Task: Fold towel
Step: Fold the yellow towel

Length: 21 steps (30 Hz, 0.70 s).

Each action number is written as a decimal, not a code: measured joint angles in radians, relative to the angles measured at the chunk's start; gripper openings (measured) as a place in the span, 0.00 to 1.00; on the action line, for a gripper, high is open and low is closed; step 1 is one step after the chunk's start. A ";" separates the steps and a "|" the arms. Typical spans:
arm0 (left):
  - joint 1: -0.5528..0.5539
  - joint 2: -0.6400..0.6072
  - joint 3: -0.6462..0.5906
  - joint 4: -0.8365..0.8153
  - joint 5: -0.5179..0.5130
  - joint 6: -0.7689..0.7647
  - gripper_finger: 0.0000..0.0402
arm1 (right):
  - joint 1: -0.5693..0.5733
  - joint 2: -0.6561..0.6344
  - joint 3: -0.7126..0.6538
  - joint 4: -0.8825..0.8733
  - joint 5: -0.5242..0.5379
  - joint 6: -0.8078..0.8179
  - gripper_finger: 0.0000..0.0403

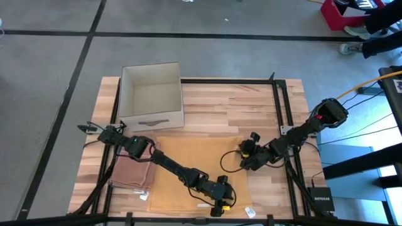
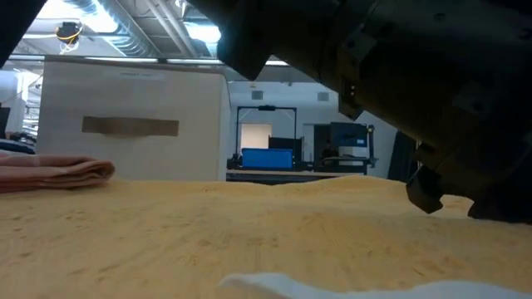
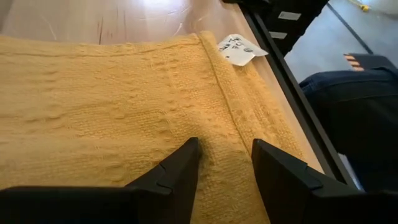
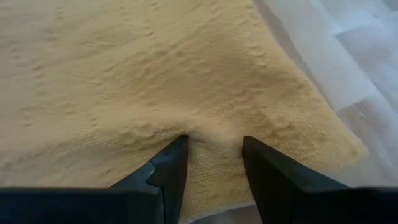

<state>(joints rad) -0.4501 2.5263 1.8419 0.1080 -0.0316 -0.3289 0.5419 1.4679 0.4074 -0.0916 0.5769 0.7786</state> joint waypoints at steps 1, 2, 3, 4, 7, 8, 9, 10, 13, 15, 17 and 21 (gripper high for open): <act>0.001 0.000 0.011 -0.012 0.001 0.007 0.36 | 0.000 0.001 0.014 -0.008 -0.014 -0.016 0.39; 0.005 0.000 0.026 -0.030 0.002 0.018 0.36 | 0.000 0.001 0.028 -0.016 -0.028 -0.029 0.39; 0.008 -0.001 0.045 -0.059 0.002 0.024 0.36 | 0.006 -0.003 0.044 -0.032 -0.043 -0.040 0.39; 0.010 -0.008 0.063 -0.096 0.002 0.034 0.36 | 0.015 -0.007 0.061 -0.055 -0.060 -0.052 0.39; 0.017 -0.053 0.111 -0.228 -0.006 0.049 0.36 | 0.050 -0.022 0.124 -0.136 -0.074 -0.059 0.39; 0.020 -0.069 0.130 -0.278 -0.010 0.047 0.36 | 0.064 -0.032 0.149 -0.164 -0.073 -0.060 0.39; 0.021 -0.093 0.146 -0.325 -0.016 0.043 0.36 | 0.079 -0.039 0.173 -0.188 -0.072 -0.064 0.39; 0.021 -0.117 0.156 -0.393 -0.020 0.038 0.36 | 0.096 -0.041 0.197 -0.220 -0.072 -0.069 0.39; 0.012 -0.178 0.174 -0.586 -0.031 0.020 0.36 | 0.138 -0.043 0.252 -0.299 -0.071 -0.082 0.39; -0.002 -0.219 0.172 -0.719 -0.056 0.007 0.35 | 0.157 -0.044 0.275 -0.303 -0.046 -0.095 0.39; -0.024 -0.268 0.173 -0.835 -0.110 -0.013 0.34 | 0.166 -0.044 0.282 -0.306 -0.025 -0.108 0.39; -0.085 -0.349 0.174 -1.037 -0.295 -0.065 0.32 | 0.164 -0.044 0.286 -0.308 -0.019 -0.109 0.39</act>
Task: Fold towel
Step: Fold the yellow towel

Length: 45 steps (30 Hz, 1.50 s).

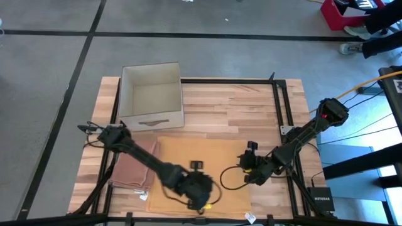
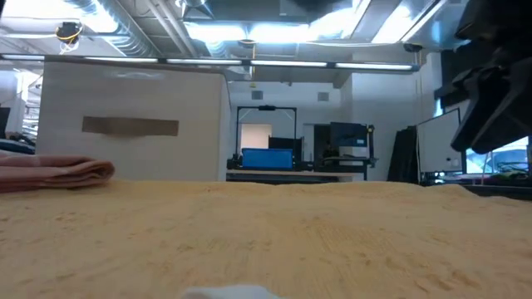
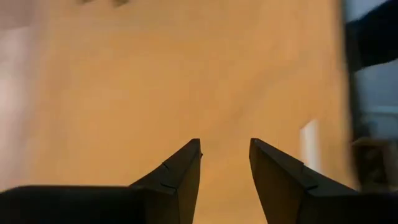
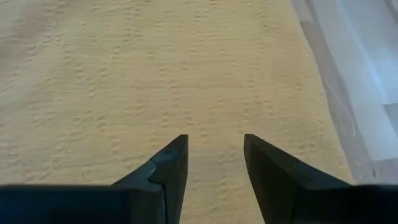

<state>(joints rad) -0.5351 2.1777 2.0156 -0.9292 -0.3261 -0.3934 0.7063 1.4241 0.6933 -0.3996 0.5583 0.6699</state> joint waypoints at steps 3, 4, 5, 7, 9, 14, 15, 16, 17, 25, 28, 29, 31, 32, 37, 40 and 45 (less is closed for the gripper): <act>-0.054 -0.045 0.000 -0.146 -0.130 -0.075 0.31 | 0.000 0.002 0.000 0.002 -0.002 0.002 0.39; -0.070 -0.058 0.000 -0.197 -0.154 -0.109 0.31 | 0.000 0.002 0.000 0.002 -0.002 0.002 0.39; -0.083 -0.070 0.000 -0.245 -0.170 -0.146 0.31 | 0.000 0.002 0.000 0.003 -0.002 0.002 0.39; -0.103 -0.091 -0.019 -0.296 -0.178 -0.216 0.30 | 0.000 0.002 0.000 0.006 -0.002 0.003 0.39; -0.117 -0.106 -0.061 -0.315 -0.180 -0.261 0.29 | 0.000 0.002 0.000 0.015 -0.002 0.003 0.39; -0.131 -0.176 -0.229 -0.301 -0.170 -0.335 0.24 | 0.000 0.002 0.000 0.048 -0.002 0.004 0.39; -0.129 -0.193 -0.266 -0.290 -0.168 -0.342 0.24 | 0.000 0.002 0.000 0.048 -0.002 0.004 0.39; -0.127 -0.216 -0.314 -0.263 -0.165 -0.347 0.23 | 0.000 0.002 0.000 0.051 -0.002 0.004 0.39; -0.124 -0.240 -0.364 -0.228 -0.158 -0.352 0.22 | 0.000 0.002 0.000 0.054 -0.002 0.004 0.39; -0.104 -0.466 -0.725 0.067 -0.123 -0.448 0.17 | 0.000 0.002 0.000 0.054 -0.006 0.004 0.39; -0.107 -0.514 -0.822 0.195 -0.092 -0.517 0.18 | 0.000 0.002 0.000 0.057 -0.012 0.004 0.39; -0.108 -0.519 -0.846 0.234 -0.069 -0.532 0.19 | 0.000 0.002 0.000 0.059 -0.014 0.005 0.39; -0.111 -0.518 -0.886 0.296 -0.036 -0.547 0.21 | 0.000 0.002 0.000 0.061 -0.019 0.005 0.39; -0.114 -0.517 -0.906 0.329 -0.026 -0.554 0.23 | 0.000 0.002 0.000 0.061 -0.019 0.005 0.39; -0.113 -0.503 -0.985 0.489 0.006 -0.591 0.38 | 0.000 0.002 0.000 0.063 -0.004 0.007 0.39; -0.109 -0.500 -0.996 0.530 0.017 -0.582 0.47 | 0.000 0.002 0.000 0.079 -0.018 0.008 0.39; -0.114 -0.500 -0.974 0.551 0.049 -0.578 0.53 | 0.027 0.010 0.041 0.254 -0.295 -0.057 0.39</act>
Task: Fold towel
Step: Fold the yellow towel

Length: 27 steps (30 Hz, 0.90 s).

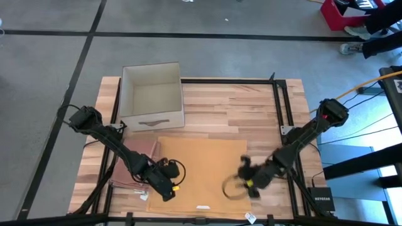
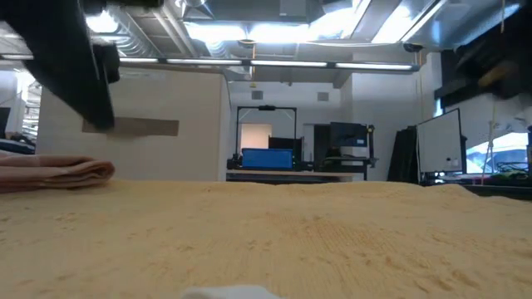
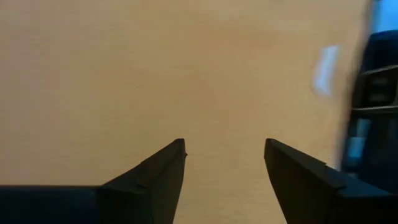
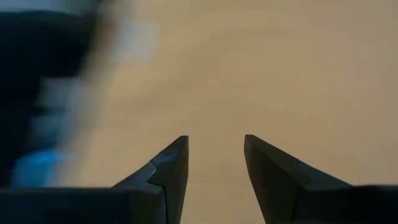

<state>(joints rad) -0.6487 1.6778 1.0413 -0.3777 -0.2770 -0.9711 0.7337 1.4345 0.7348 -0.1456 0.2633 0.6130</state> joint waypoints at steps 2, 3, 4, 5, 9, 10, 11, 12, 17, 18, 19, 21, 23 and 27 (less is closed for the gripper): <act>-0.013 0.000 0.003 0.042 0.005 0.010 0.53 | 0.052 0.032 0.025 0.126 -0.062 -0.041 0.39; -0.020 0.000 0.003 0.058 0.007 0.014 0.53 | 0.079 0.058 0.041 0.178 -0.060 -0.065 0.39; -0.027 0.000 0.003 0.076 0.009 0.019 0.53 | 0.105 0.087 0.062 0.206 -0.049 -0.090 0.39; -0.034 0.001 0.003 0.094 0.010 0.023 0.53 | 0.130 0.121 0.091 0.208 -0.040 -0.111 0.39; -0.068 0.000 0.003 0.106 0.009 0.010 0.53 | 0.205 0.257 0.245 0.073 -0.046 -0.124 0.39; -0.076 0.000 0.003 0.110 0.009 0.005 0.53 | 0.219 0.294 0.287 0.010 -0.048 -0.124 0.39; -0.084 0.000 0.003 0.112 0.009 0.004 0.53 | 0.230 0.329 0.331 -0.055 -0.046 -0.124 0.39; -0.091 0.000 0.003 0.111 0.008 0.001 0.53 | 0.241 0.363 0.376 -0.119 -0.042 -0.124 0.39; -0.106 0.000 0.003 0.109 0.001 -0.038 0.53 | 0.257 0.483 0.530 -0.343 -0.046 -0.084 0.39; -0.106 0.000 0.003 0.106 0.001 -0.042 0.53 | 0.256 0.495 0.543 -0.366 -0.046 -0.065 0.39; -0.106 0.000 0.003 0.104 0.000 -0.043 0.53 | 0.256 0.503 0.552 -0.381 -0.045 -0.045 0.39; -0.106 0.000 0.003 0.102 0.000 -0.043 0.53 | 0.254 0.510 0.554 -0.397 -0.046 -0.002 0.39; -0.106 0.000 0.003 0.098 0.000 -0.043 0.53 | 0.254 0.513 0.554 -0.413 -0.046 0.036 0.39; -0.106 0.000 0.001 0.097 0.000 -0.041 0.53 | 0.254 0.513 0.547 -0.413 -0.046 0.060 0.39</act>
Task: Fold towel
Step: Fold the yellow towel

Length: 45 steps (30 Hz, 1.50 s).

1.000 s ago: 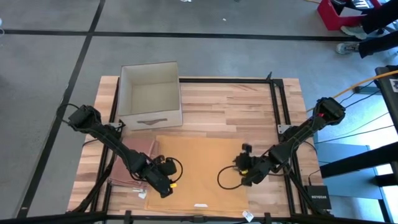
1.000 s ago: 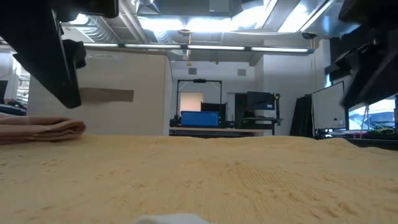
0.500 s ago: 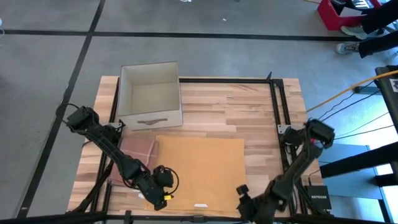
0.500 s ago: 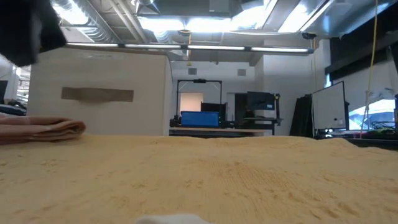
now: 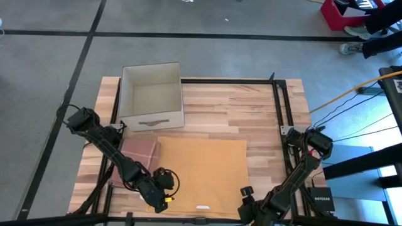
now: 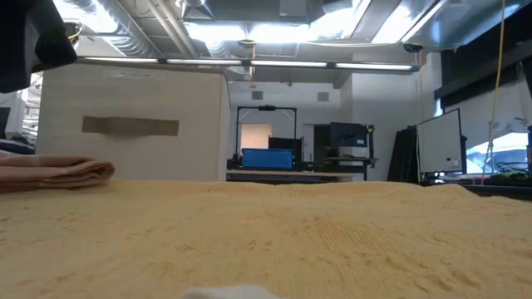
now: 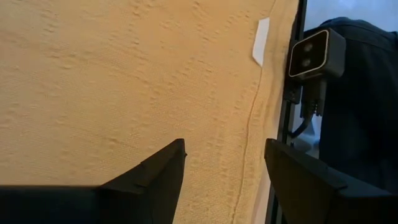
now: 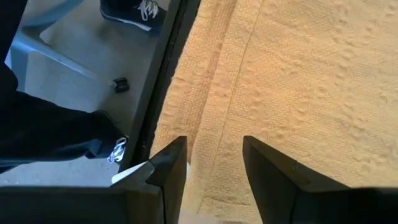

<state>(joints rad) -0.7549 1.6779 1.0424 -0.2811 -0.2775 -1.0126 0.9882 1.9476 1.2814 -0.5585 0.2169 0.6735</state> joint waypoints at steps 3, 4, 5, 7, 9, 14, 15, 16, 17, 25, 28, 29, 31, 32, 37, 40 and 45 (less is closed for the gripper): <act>0.001 0.000 -0.001 -0.001 0.000 0.005 0.53 | 0.000 0.007 0.000 0.007 0.000 0.000 0.39; 0.001 0.000 -0.001 -0.001 0.000 0.011 0.53 | 0.000 0.013 0.000 0.010 -0.001 0.000 0.39; 0.001 0.000 -0.001 -0.001 0.000 0.018 0.53 | 0.000 0.021 -0.001 0.012 -0.003 0.000 0.39; 0.002 0.000 -0.001 -0.001 -0.004 0.018 0.53 | 0.000 0.035 -0.001 0.025 -0.016 0.000 0.39; 0.002 0.000 -0.001 0.001 -0.005 0.021 0.53 | 0.000 0.041 -0.001 0.029 -0.005 0.002 0.39; 0.002 0.000 -0.001 0.001 -0.006 0.022 0.53 | 0.000 0.042 -0.001 0.025 0.003 0.003 0.31; 0.002 0.000 -0.001 0.000 -0.006 0.027 0.53 | 0.000 0.042 -0.001 0.018 0.003 0.003 0.28; 0.003 0.000 -0.001 0.000 -0.007 0.033 0.53 | 0.000 0.042 -0.001 0.011 0.004 0.003 0.25; 0.003 0.000 -0.001 0.001 -0.007 0.039 0.53 | 0.000 0.042 -0.001 0.004 0.004 0.003 0.22; 0.003 0.000 -0.001 0.002 -0.007 0.051 0.53 | 0.000 0.042 -0.001 -0.015 0.008 0.004 0.02; 0.005 0.002 0.031 -0.007 0.026 0.055 0.53 | 0.000 0.042 -0.001 -0.017 0.009 0.029 0.05; 0.005 0.002 0.049 0.001 0.034 0.072 0.53 | 0.000 0.042 -0.001 -0.019 0.009 0.034 0.05; -0.007 0.000 0.086 0.005 0.035 0.096 0.53 | 0.000 0.042 -0.001 -0.019 0.010 0.036 0.04; -0.017 0.000 0.100 0.001 0.035 0.101 0.53 | 0.000 0.042 -0.001 -0.019 0.010 0.038 0.03; -0.118 0.001 0.140 -0.095 0.041 -0.039 0.53 | 0.000 0.042 -0.001 -0.019 0.010 0.070 0.02; -0.194 0.026 0.140 -0.153 0.042 -0.185 0.53 | 0.001 0.042 -0.001 -0.019 0.010 0.083 0.04; -0.284 0.128 0.140 -0.173 0.061 -0.347 0.53 | 0.001 0.042 -0.001 -0.019 0.039 0.084 0.02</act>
<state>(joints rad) -1.0390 1.8059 1.1820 -0.4544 -0.2168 -1.3594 0.9890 1.9892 1.2808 -0.5779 0.2558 0.7576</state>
